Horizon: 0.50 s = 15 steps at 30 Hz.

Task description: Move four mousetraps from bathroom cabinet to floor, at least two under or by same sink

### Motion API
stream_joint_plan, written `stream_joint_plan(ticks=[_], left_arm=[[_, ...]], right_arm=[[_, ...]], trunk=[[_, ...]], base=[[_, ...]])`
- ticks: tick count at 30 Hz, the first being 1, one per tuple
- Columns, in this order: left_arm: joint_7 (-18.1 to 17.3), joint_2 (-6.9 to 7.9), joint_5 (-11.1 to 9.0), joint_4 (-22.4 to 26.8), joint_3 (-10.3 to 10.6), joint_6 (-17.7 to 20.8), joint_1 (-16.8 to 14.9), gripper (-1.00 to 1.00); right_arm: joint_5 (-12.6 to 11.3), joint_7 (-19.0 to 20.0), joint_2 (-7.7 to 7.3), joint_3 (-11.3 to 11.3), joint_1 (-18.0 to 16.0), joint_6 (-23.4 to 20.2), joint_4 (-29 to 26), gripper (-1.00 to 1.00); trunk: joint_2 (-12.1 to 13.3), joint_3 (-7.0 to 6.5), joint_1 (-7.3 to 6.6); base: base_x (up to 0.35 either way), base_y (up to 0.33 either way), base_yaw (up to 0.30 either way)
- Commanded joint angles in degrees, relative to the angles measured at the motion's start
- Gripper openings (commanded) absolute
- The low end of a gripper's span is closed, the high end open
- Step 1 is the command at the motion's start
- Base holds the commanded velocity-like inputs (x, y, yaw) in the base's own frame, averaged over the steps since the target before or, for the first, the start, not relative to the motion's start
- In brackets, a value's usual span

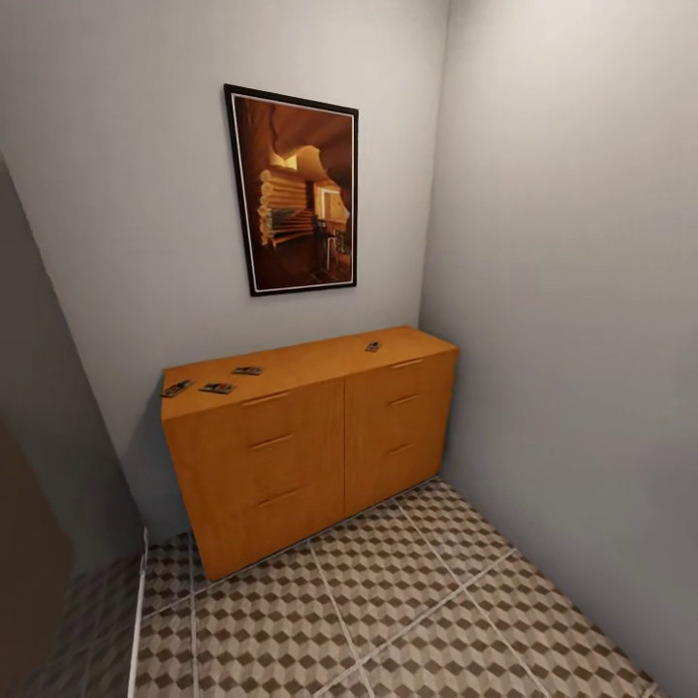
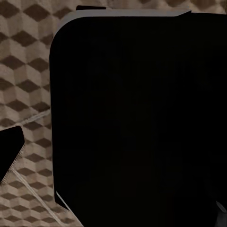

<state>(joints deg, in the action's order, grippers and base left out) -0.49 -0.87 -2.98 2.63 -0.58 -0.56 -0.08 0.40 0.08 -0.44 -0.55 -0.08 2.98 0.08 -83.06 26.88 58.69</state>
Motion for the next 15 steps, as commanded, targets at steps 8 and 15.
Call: stream_joint_plan(ticks=[8, 15], left_arm=[[-0.05, -0.01, -0.35, 0.01, -0.03, -0.06, -0.01, 1.0], [-0.04, -0.01, -0.35, 0.01, -0.03, -0.06, -0.01, 1.0]], right_arm=[[0.04, 0.01, 0.0, 0.01, -0.01, 0.18, 0.01, 1.0], [0.04, 0.0, 0.0, -0.03, -0.01, 0.18, 0.01, 1.0]], trunk=[[-0.02, 0.05, 0.03], [-0.02, 0.05, 0.03]], base=[[0.324, 0.0, 0.0], [0.324, 0.0, 0.0]])
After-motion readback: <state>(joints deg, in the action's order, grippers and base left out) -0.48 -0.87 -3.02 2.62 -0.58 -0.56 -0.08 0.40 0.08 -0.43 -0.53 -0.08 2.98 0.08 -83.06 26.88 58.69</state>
